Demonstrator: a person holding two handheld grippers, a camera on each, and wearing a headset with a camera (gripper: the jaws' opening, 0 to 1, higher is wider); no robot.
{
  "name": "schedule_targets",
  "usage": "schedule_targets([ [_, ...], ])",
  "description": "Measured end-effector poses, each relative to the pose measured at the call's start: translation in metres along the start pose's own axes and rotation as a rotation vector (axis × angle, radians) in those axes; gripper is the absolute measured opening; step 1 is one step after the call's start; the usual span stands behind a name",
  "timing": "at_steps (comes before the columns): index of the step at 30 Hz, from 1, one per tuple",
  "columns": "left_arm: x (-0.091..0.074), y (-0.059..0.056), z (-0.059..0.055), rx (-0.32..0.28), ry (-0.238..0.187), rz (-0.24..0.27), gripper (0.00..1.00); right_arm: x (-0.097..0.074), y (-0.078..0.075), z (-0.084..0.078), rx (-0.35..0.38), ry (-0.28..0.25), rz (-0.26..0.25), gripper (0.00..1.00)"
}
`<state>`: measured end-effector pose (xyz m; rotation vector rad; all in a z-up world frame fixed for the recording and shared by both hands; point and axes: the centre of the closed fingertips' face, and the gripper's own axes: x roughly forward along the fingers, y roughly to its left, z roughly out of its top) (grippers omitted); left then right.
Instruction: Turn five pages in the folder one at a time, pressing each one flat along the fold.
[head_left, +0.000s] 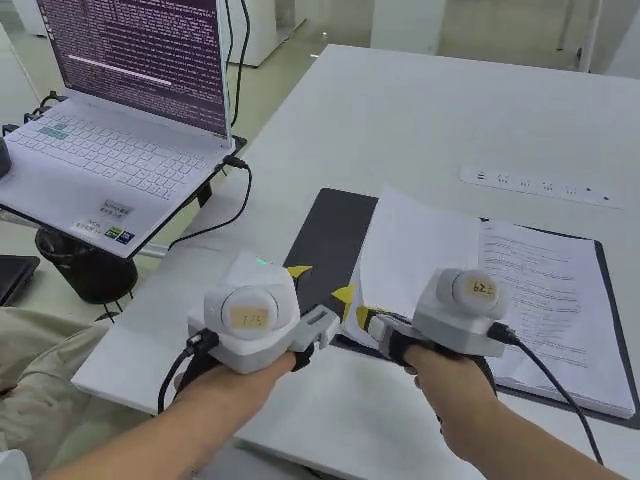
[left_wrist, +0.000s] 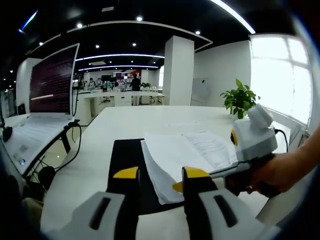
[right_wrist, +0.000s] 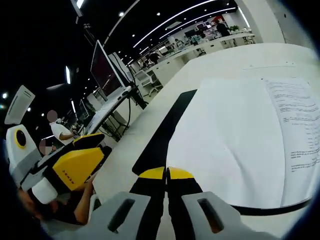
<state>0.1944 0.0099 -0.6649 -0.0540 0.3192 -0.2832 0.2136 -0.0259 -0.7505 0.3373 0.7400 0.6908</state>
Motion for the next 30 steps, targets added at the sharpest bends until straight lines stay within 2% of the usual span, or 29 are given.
schedule_targets([
  [6,0.001,0.001,-0.001,-0.008,0.003,0.003,0.31,0.013,-0.006,-0.012,-0.005,0.040,-0.022,0.00],
  [12,0.003,0.002,-0.009,-0.003,0.028,0.007,0.31,0.022,-0.013,-0.023,-0.005,0.071,-0.050,0.00],
  [16,0.004,0.004,-0.014,-0.001,0.044,0.008,0.31,0.020,-0.012,-0.026,-0.007,0.067,-0.054,0.00],
  [19,0.007,0.004,-0.017,0.003,0.054,0.008,0.31,0.019,-0.009,-0.026,-0.003,0.052,-0.034,0.03],
  [21,0.010,0.004,-0.019,0.008,0.063,0.007,0.31,0.016,-0.004,-0.025,-0.008,0.031,-0.003,0.06],
  [24,0.015,0.002,-0.021,0.011,0.071,0.002,0.31,0.009,-0.004,-0.020,-0.016,0.003,0.009,0.08],
  [30,0.030,-0.002,-0.032,0.011,0.100,-0.003,0.30,-0.021,-0.012,-0.010,-0.075,-0.051,-0.006,0.06],
])
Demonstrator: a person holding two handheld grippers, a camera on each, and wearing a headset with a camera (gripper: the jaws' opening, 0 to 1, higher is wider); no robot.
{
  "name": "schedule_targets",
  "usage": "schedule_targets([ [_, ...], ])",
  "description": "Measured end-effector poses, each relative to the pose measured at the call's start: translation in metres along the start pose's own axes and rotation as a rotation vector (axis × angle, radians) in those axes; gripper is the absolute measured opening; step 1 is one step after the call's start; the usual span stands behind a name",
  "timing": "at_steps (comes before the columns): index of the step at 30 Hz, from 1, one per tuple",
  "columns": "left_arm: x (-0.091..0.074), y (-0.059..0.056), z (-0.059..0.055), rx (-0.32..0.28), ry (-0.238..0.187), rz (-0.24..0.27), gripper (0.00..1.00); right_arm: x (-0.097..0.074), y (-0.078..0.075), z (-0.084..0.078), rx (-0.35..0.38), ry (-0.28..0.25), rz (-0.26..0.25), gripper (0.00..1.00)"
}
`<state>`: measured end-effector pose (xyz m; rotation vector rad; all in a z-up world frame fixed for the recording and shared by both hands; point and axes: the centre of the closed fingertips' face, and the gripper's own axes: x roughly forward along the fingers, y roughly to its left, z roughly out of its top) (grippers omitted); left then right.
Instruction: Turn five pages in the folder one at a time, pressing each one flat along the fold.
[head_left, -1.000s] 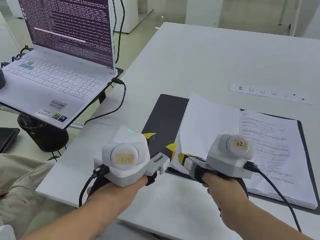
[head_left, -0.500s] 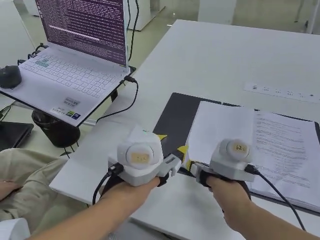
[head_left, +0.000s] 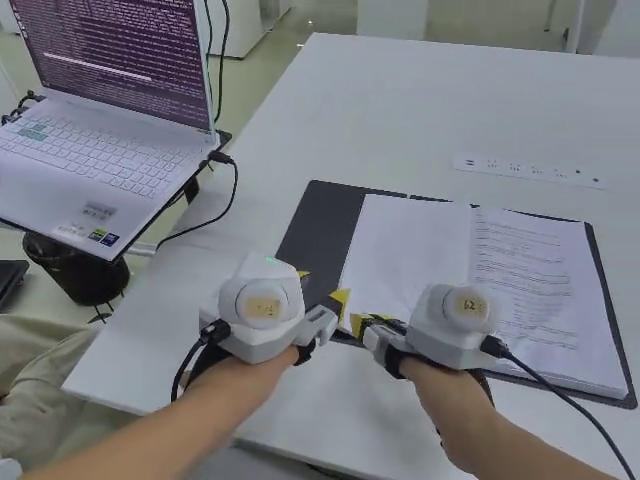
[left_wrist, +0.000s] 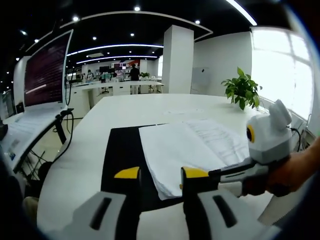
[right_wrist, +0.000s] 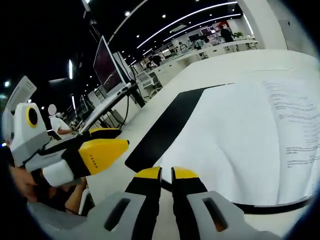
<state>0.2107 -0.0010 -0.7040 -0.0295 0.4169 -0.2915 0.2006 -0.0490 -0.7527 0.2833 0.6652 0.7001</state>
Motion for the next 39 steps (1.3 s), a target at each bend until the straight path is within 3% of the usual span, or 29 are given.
schedule_targets([
  [4,0.016,-0.011,-0.014,0.017,0.042,-0.018,0.30,-0.022,-0.022,0.008,-0.038,-0.043,-0.048,0.01],
  [11,0.039,-0.033,-0.036,0.029,0.104,-0.044,0.31,-0.048,-0.065,0.023,0.013,-0.100,-0.127,0.00],
  [17,0.052,-0.036,-0.055,0.035,0.152,-0.026,0.31,-0.058,-0.093,0.030,0.031,-0.124,-0.172,0.00],
  [22,0.052,-0.036,-0.073,0.035,0.190,-0.005,0.32,-0.063,-0.116,0.040,0.039,-0.144,-0.202,0.00],
  [23,0.051,-0.034,-0.068,0.060,0.138,0.003,0.31,-0.063,-0.120,0.043,0.034,-0.154,-0.207,0.00],
  [24,0.050,-0.036,-0.072,0.051,0.144,-0.001,0.31,-0.063,-0.123,0.045,0.035,-0.157,-0.209,0.00],
  [25,0.050,-0.035,-0.070,0.035,0.114,0.007,0.31,-0.062,-0.128,0.048,0.038,-0.159,-0.212,0.00],
  [29,0.049,-0.035,-0.072,0.068,0.091,0.002,0.31,-0.054,-0.140,0.056,0.028,-0.161,-0.218,0.00],
  [35,0.051,-0.034,-0.072,0.066,0.093,-0.012,0.32,-0.033,-0.153,0.069,0.023,-0.162,-0.221,0.00],
  [39,0.051,-0.034,-0.072,0.061,0.088,-0.013,0.32,-0.018,-0.158,0.078,-0.020,-0.163,-0.225,0.00],
])
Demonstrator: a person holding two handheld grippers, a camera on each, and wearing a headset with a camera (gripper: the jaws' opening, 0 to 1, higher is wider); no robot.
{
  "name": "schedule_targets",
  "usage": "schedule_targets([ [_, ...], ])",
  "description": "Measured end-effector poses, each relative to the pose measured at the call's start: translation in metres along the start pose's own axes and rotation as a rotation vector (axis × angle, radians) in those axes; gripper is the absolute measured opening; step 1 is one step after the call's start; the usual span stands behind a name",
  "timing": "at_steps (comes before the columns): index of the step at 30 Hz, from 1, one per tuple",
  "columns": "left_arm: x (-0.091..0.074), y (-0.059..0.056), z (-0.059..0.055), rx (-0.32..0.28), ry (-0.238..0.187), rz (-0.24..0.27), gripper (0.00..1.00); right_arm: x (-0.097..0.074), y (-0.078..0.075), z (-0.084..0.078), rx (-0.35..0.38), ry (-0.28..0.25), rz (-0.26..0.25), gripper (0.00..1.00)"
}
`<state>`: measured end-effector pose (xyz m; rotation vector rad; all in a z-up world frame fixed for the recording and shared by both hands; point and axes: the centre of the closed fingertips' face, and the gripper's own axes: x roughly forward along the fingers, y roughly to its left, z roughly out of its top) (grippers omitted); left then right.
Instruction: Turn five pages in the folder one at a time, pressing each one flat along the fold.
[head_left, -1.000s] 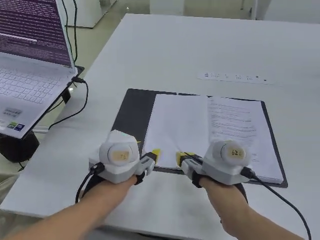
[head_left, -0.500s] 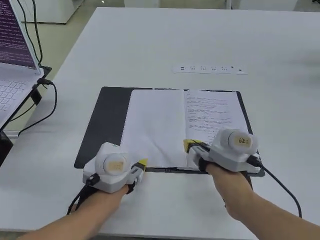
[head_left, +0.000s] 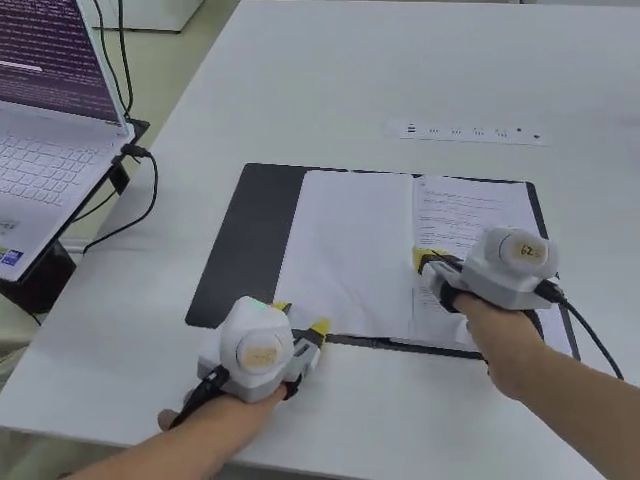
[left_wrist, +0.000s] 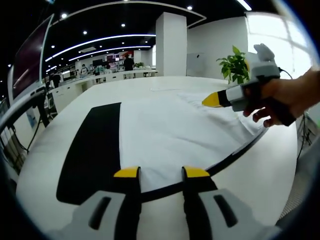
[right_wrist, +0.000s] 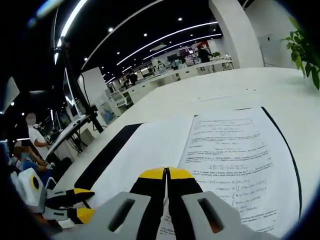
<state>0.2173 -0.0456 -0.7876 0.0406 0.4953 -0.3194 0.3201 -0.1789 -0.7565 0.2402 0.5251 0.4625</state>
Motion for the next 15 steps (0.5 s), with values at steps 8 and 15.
schedule_targets([
  [8,0.002,0.001,-0.001,-0.006,-0.011,0.001,0.32,0.026,-0.006,-0.001,-0.042,0.015,-0.008,0.00],
  [15,0.003,0.001,-0.002,-0.011,-0.025,0.005,0.32,0.035,-0.013,0.008,-0.045,-0.012,-0.042,0.00],
])
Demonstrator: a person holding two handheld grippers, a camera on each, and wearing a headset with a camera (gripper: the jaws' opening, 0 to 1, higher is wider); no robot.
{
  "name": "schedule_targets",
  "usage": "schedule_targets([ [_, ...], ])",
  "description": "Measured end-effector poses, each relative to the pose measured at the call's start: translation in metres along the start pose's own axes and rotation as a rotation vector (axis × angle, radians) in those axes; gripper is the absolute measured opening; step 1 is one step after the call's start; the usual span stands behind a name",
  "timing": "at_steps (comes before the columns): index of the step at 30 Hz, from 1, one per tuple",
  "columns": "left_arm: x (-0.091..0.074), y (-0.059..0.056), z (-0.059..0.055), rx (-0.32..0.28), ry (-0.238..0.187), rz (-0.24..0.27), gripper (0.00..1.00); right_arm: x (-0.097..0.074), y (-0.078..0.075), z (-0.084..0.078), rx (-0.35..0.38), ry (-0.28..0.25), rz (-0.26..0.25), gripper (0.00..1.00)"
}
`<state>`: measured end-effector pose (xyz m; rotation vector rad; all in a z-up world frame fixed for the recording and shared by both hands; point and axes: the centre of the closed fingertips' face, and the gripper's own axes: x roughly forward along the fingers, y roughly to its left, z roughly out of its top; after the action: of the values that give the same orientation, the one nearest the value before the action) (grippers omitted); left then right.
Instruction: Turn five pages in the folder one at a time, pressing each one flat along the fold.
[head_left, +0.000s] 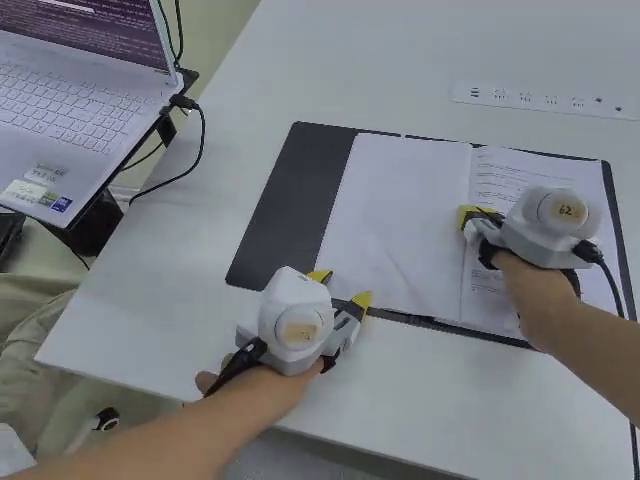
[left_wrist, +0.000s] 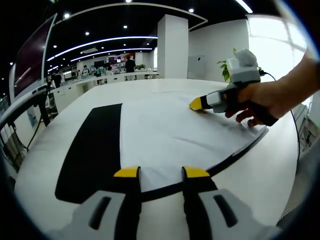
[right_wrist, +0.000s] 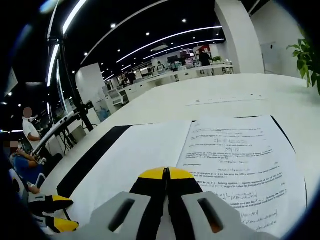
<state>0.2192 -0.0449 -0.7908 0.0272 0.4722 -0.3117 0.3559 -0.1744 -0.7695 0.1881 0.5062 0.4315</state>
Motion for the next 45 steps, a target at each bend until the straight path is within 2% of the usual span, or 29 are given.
schedule_targets([
  [10,-0.001,0.000,0.001,-0.010,-0.019,0.014,0.31,0.014,-0.005,0.013,-0.002,-0.027,-0.007,0.00],
  [16,-0.002,0.000,0.001,-0.012,-0.024,0.015,0.31,0.030,-0.009,0.022,-0.022,-0.033,-0.020,0.00],
  [17,-0.002,0.000,0.001,-0.013,-0.025,0.015,0.31,0.037,-0.014,0.024,-0.026,-0.032,-0.021,0.00],
  [23,-0.001,0.000,0.001,-0.014,-0.030,0.016,0.31,0.047,-0.018,0.036,-0.033,-0.045,-0.047,0.00],
  [28,-0.002,0.000,0.002,-0.016,-0.036,0.017,0.31,0.059,-0.021,0.045,-0.057,-0.032,-0.072,0.00],
  [32,-0.002,0.000,0.002,-0.018,-0.038,0.020,0.31,0.082,-0.031,0.053,-0.076,-0.024,-0.085,0.00],
  [35,-0.002,0.001,0.002,-0.023,-0.038,0.023,0.31,0.097,-0.039,0.053,-0.087,-0.020,-0.090,0.00],
  [38,-0.002,0.001,0.002,-0.029,-0.041,0.028,0.31,0.105,-0.042,0.054,-0.093,-0.022,-0.090,0.00],
  [45,-0.002,0.001,0.002,-0.028,-0.043,0.027,0.30,0.110,-0.046,0.053,-0.093,-0.016,-0.094,0.00],
])
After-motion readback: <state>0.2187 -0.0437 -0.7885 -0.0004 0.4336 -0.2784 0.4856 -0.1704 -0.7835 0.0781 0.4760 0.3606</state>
